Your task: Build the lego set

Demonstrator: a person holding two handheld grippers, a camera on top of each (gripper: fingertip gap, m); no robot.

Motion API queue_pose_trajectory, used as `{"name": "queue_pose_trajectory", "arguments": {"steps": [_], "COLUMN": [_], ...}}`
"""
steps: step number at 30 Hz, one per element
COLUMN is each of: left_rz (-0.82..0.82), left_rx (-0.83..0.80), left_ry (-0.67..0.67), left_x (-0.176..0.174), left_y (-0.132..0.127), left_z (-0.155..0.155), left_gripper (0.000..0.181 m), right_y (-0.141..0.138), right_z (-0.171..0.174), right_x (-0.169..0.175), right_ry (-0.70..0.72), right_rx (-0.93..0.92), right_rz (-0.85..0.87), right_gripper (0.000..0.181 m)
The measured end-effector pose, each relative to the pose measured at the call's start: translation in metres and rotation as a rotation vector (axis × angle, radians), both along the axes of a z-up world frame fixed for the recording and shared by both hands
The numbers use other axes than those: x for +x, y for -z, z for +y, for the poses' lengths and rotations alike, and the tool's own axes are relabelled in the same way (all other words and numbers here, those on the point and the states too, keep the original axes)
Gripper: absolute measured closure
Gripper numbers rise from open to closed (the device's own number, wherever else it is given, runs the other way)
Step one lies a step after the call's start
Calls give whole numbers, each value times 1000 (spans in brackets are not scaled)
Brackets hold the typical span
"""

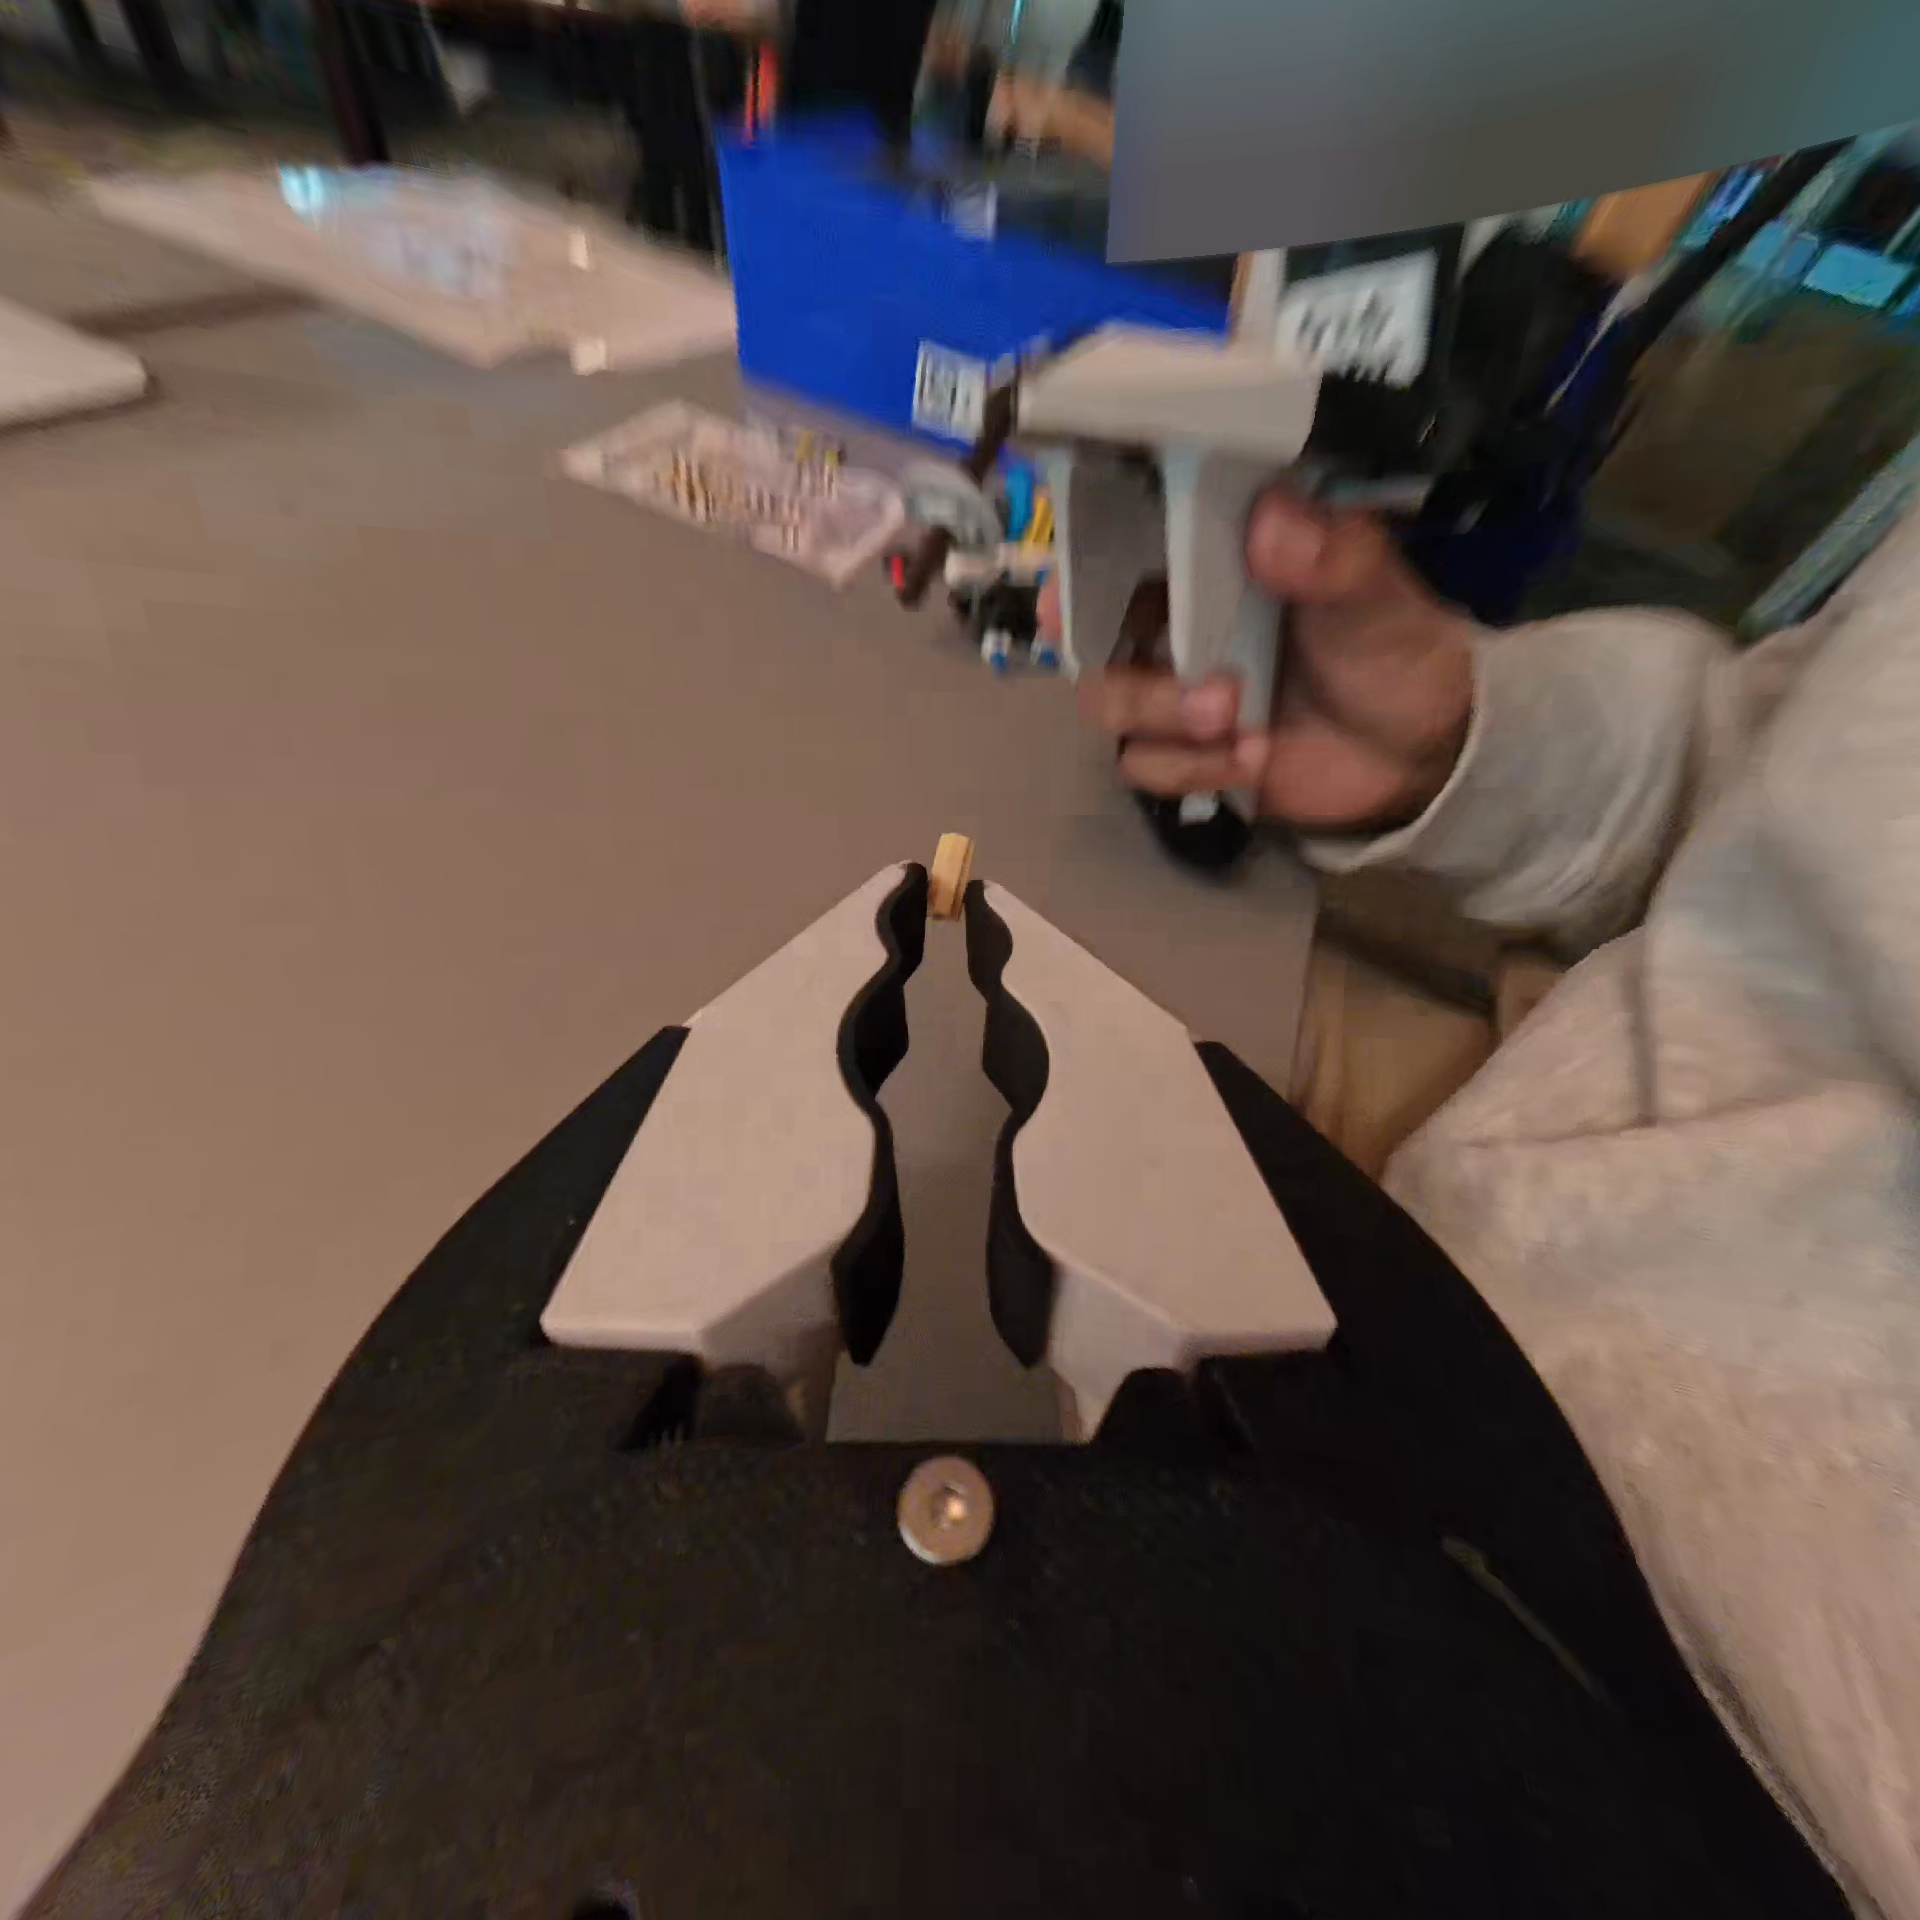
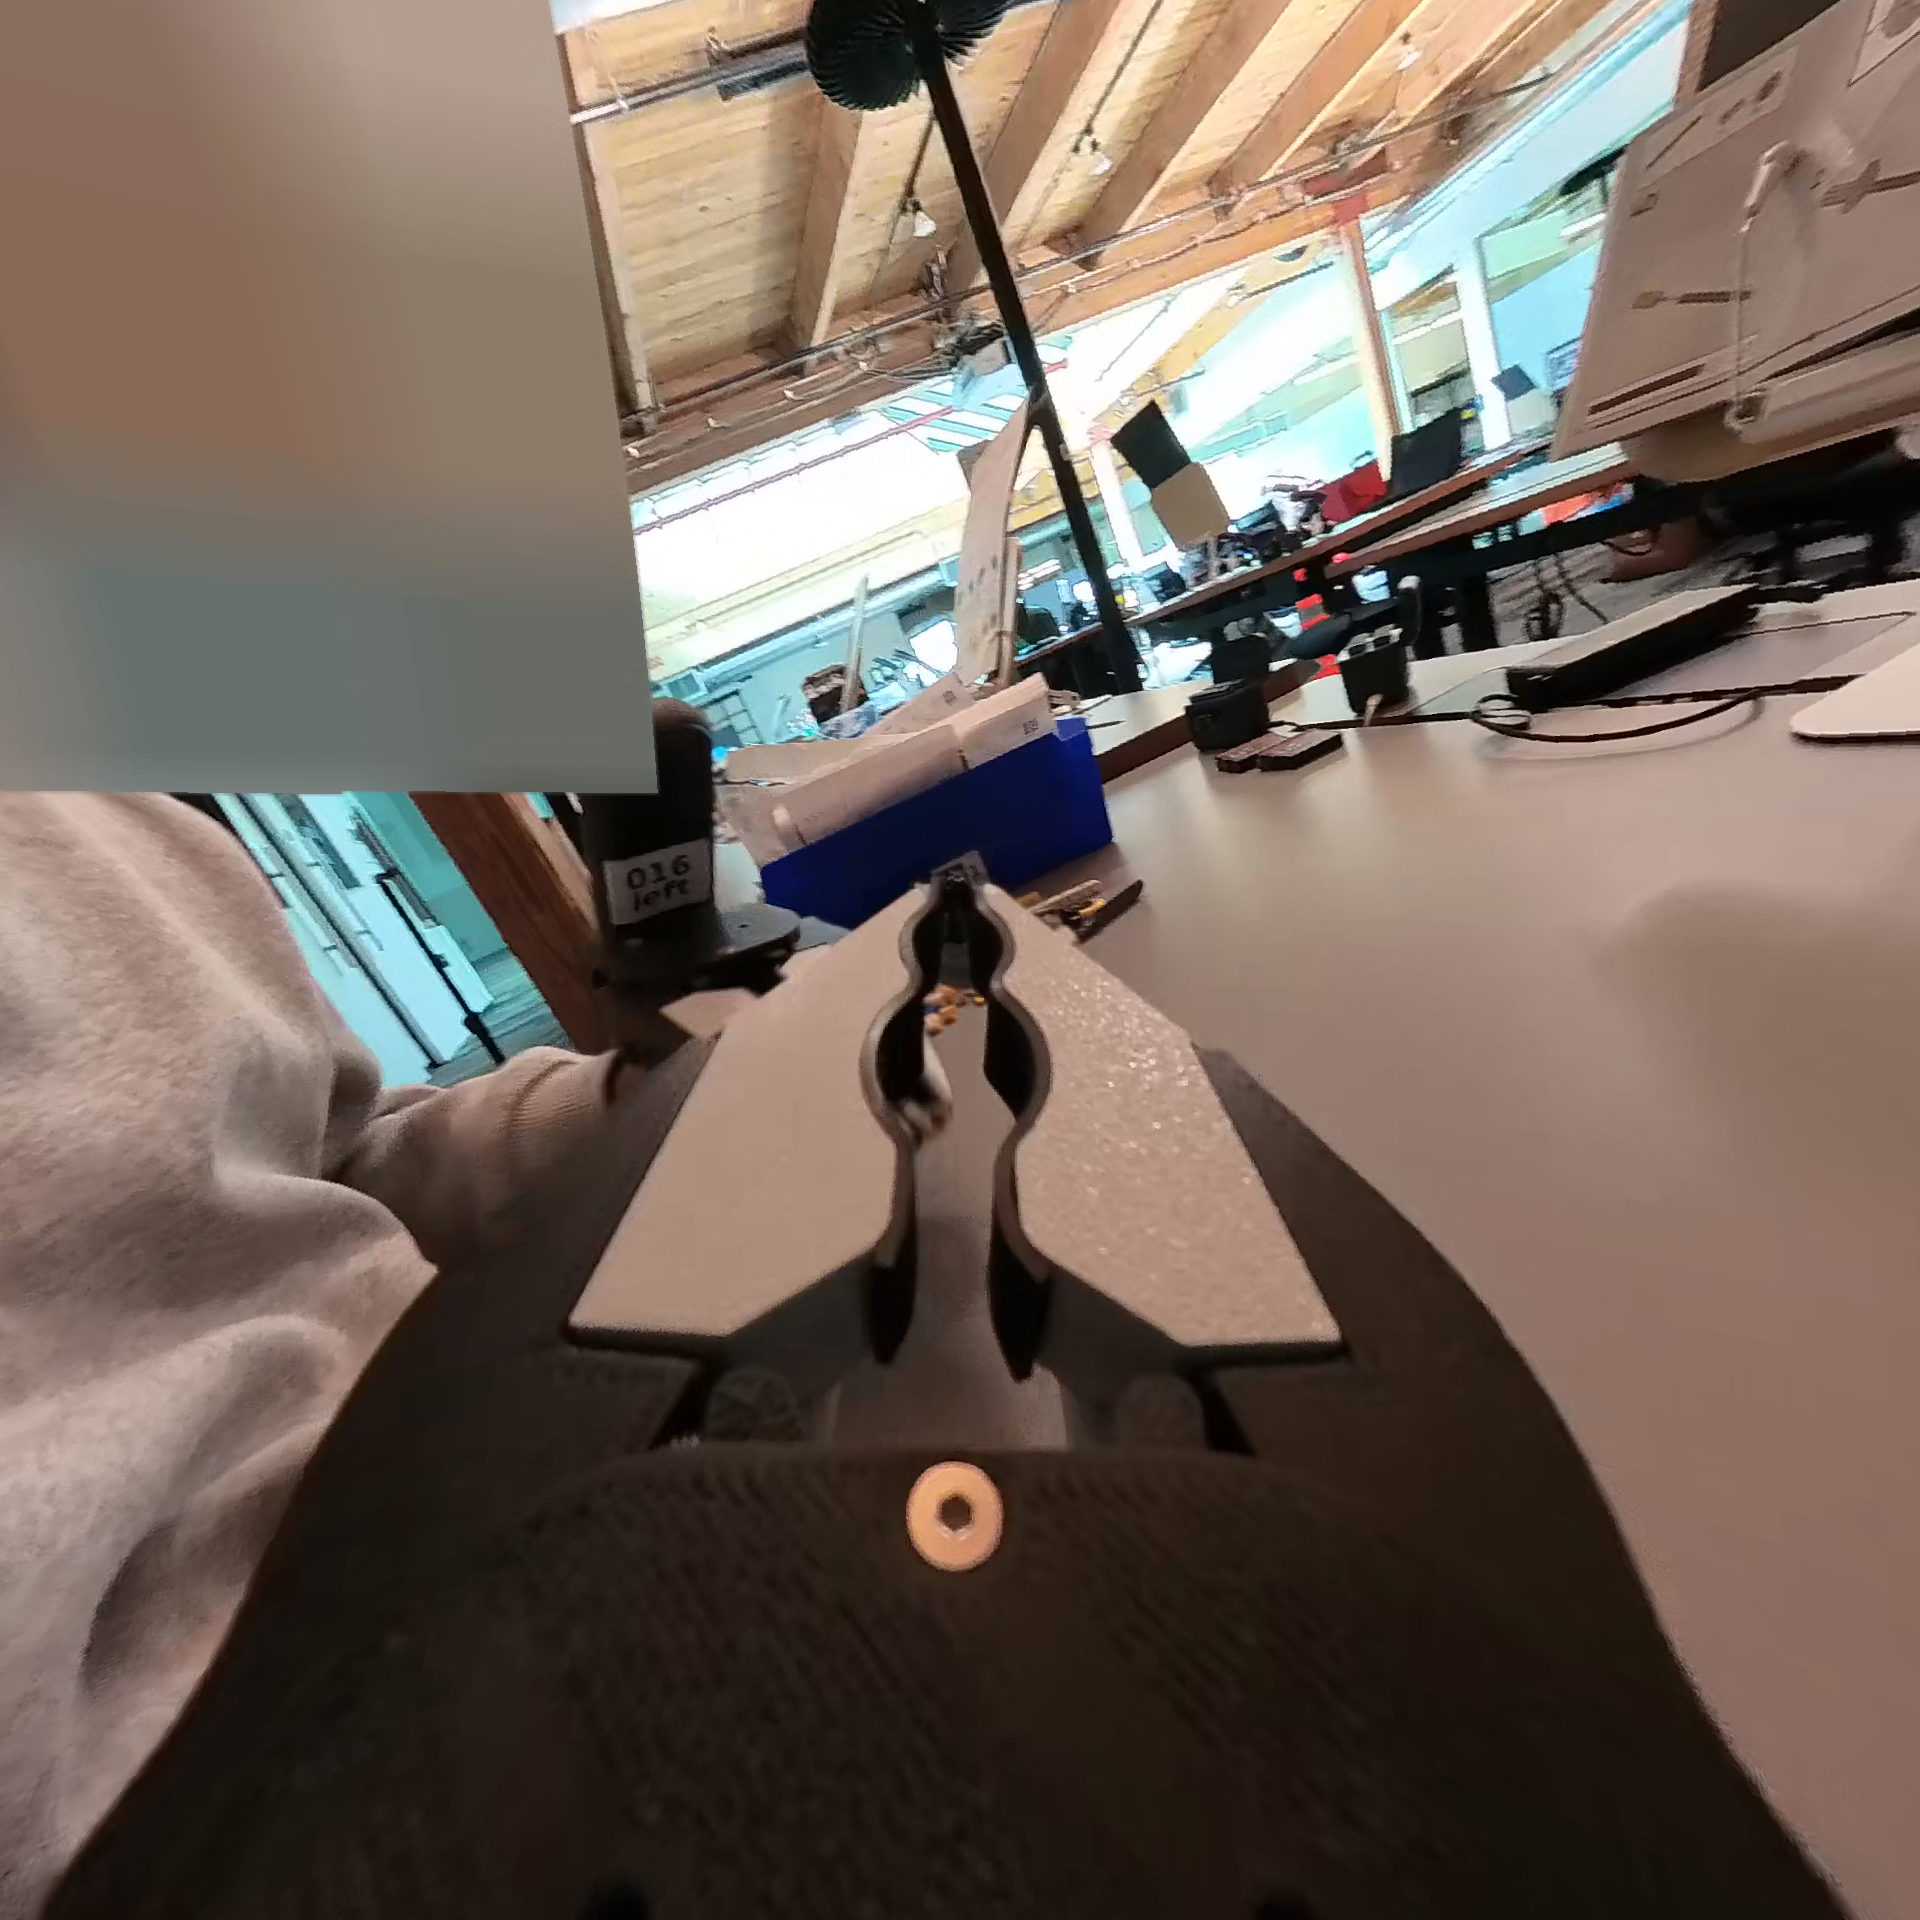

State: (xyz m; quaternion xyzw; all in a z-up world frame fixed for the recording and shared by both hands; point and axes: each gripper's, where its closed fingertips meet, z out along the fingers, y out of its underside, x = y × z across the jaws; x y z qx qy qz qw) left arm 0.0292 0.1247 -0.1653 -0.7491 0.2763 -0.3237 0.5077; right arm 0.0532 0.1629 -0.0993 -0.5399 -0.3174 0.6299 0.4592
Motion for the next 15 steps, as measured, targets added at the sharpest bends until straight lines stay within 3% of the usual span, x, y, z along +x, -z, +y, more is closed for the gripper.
{"name": "queue_pose_trajectory", "arguments": {"steps": [1,5,15], "left_rz": [-68,-198,-233], "left_rx": [37,84,76], "left_ry": [2,0,40], "left_x": [-4,-13,-8], "left_y": [-10,-28,-29], "left_z": [0,0,-4], "left_gripper": [176,177,177], "right_y": [-1,-3,3], "right_z": [-2,-9,-19], "right_x": [0,-2,-11], "right_ry": [-22,-92,-173], "right_rx": [-10,-45,-87], "right_rz": [12,37,17], "right_gripper": [180,180,180]}}
